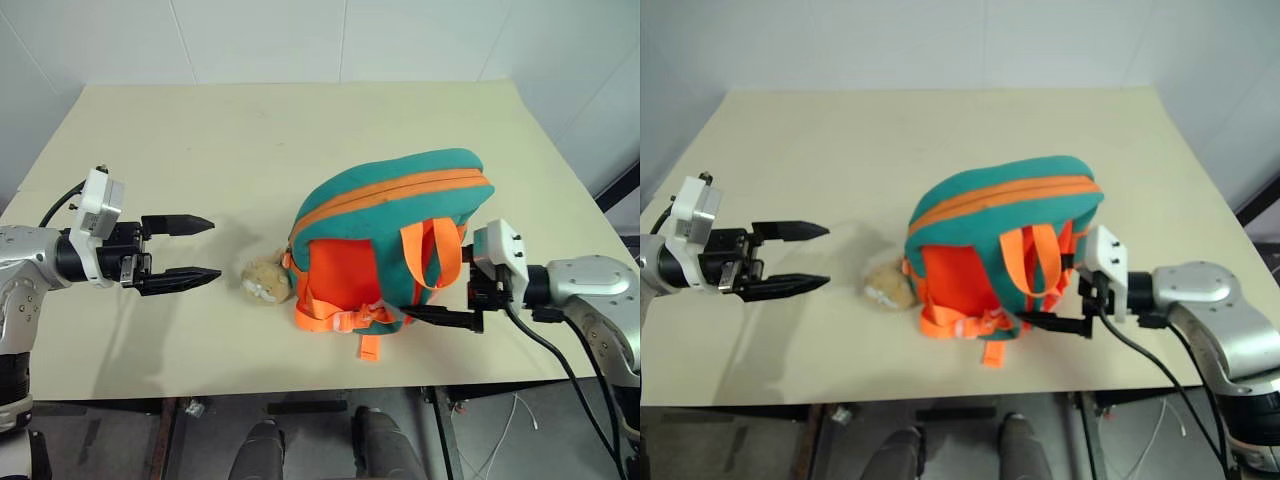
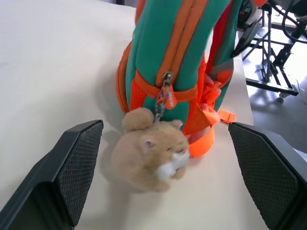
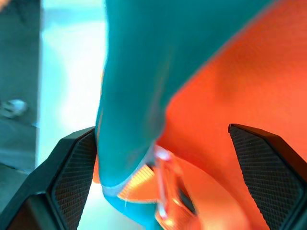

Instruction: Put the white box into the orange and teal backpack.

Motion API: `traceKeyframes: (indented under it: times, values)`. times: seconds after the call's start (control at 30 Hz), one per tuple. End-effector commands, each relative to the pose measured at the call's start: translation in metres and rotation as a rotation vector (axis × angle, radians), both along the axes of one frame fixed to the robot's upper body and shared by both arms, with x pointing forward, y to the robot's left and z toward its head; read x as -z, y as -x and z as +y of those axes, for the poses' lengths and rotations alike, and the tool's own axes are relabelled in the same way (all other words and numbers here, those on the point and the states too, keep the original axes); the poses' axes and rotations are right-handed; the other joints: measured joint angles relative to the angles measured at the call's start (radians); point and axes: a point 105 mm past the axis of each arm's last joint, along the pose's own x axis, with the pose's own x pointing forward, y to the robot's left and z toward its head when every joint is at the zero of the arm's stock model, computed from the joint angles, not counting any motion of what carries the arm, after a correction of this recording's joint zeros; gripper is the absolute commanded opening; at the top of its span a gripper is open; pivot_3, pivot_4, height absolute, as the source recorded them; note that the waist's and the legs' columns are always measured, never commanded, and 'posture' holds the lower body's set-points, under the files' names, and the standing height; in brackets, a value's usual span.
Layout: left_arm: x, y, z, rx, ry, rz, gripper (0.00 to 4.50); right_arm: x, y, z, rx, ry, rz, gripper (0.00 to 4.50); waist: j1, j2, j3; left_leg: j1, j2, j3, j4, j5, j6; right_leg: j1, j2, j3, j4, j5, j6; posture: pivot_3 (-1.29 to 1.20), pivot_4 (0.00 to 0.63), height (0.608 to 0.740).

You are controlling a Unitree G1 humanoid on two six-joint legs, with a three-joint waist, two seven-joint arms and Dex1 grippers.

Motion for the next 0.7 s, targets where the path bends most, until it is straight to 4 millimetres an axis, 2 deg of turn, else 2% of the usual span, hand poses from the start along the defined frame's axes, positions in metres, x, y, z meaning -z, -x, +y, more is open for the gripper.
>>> traceKeyframes:
  times: [0.03,0.17,0.23,0.37,0.47,0.63,0.7]
  values:
    - [-0.002,0.001,0.007,-0.02,0.007,-0.032,4.5,-0.022,0.007,-0.026,0.061,0.033,-0.101,4.48,0.002,0.0,0.0,0.0,0.0,0.0,0.0,0.0,0.0,0.0,0.0,0.0,0.0,0.0,0.0,0.0,0.15,0.74]
    - [0.009,-0.003,0.017,-0.04,-0.043,-0.048,4.5,-0.031,0.019,-0.054,0.109,0.117,-0.12,4.48,0.0,0.0,0.0,0.001,0.0,0.0,0.0,0.0,0.0,0.001,0.0,0.0,0.0,0.0,0.0,0.0,0.15,0.74]
    - [0.007,-0.012,0.015,-0.049,-0.025,-0.083,4.5,-0.035,0.015,-0.062,0.147,0.123,-0.143,4.48,-0.002,0.0,0.0,0.001,0.0,0.0,0.0,0.0,0.0,0.002,0.0,0.0,0.0,0.0,0.0,0.0,0.15,0.74]
    - [0.006,-0.018,0.005,0.005,-0.01,-0.129,4.5,-0.04,0.018,-0.057,0.135,0.11,-0.141,4.48,-0.004,0.0,0.0,0.007,0.0,0.002,0.0,0.0,0.0,0.007,0.0,0.001,-0.003,0.0,-0.001,0.0,0.15,0.74]
    - [0.002,-0.018,0.001,0.031,-0.008,-0.153,4.5,-0.046,0.023,-0.06,0.144,0.113,-0.145,4.48,-0.003,0.0,0.0,0.008,0.0,0.002,0.0,0.0,0.0,0.007,0.0,0.001,-0.002,0.0,-0.001,0.0,0.15,0.74]
    - [-0.003,-0.014,0.001,0.074,-0.028,-0.165,4.5,-0.058,0.03,-0.057,0.127,0.086,-0.15,4.48,-0.003,0.0,0.0,0.007,0.0,0.002,-0.001,0.0,0.0,0.007,0.0,0.001,-0.002,0.0,0.0,0.0,0.15,0.74]
    - [-0.007,-0.011,0.003,0.09,-0.047,-0.168,4.5,-0.065,0.032,-0.05,0.086,0.078,-0.159,4.48,-0.003,0.0,0.0,0.007,0.0,0.002,-0.001,0.0,0.0,0.007,0.0,0.001,-0.002,0.0,0.0,0.0,0.15,0.74]
